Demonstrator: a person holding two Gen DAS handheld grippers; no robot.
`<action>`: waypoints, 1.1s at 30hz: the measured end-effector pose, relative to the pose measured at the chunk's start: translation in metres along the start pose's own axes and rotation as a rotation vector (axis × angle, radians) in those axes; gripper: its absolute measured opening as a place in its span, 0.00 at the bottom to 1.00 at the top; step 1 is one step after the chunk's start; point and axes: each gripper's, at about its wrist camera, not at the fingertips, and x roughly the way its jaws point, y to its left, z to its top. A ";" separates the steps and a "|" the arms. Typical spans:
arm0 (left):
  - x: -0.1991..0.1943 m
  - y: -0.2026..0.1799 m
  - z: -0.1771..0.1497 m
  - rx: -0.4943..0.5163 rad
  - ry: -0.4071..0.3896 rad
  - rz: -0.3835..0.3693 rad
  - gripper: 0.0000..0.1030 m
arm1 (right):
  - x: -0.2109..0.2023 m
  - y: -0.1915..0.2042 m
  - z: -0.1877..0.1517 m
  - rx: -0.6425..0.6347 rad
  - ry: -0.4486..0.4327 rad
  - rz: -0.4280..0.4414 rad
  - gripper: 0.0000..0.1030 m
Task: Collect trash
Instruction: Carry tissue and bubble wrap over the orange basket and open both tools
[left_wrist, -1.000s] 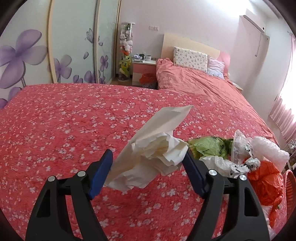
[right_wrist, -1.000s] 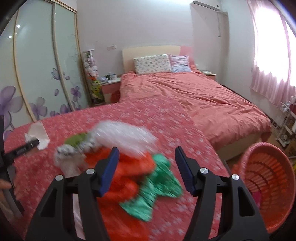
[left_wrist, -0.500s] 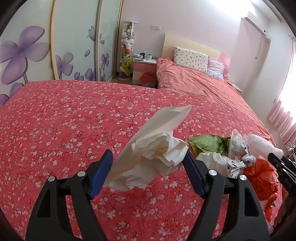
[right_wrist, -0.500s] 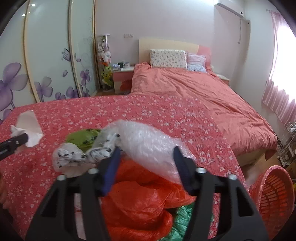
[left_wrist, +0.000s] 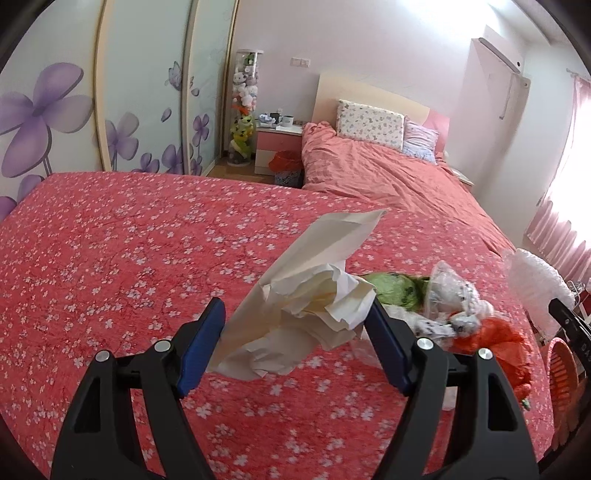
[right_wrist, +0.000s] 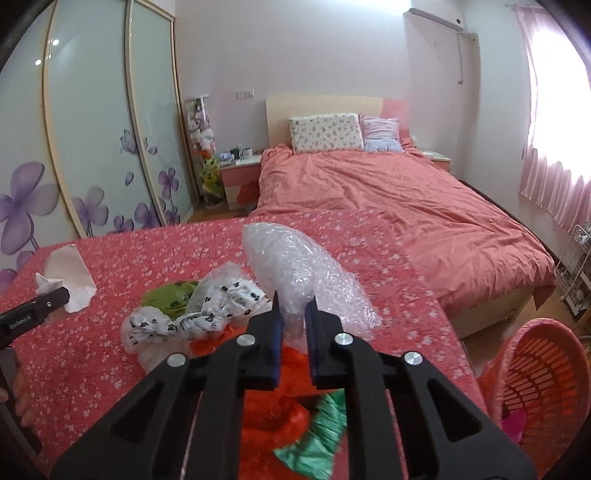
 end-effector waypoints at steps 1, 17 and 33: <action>-0.003 -0.004 0.000 0.006 -0.004 -0.004 0.73 | -0.006 -0.004 0.000 0.005 -0.009 -0.003 0.12; -0.033 -0.084 0.002 0.110 -0.040 -0.083 0.74 | -0.064 -0.057 -0.017 0.084 -0.068 -0.066 0.12; -0.043 -0.189 -0.026 0.236 -0.017 -0.265 0.74 | -0.111 -0.142 -0.041 0.199 -0.120 -0.193 0.12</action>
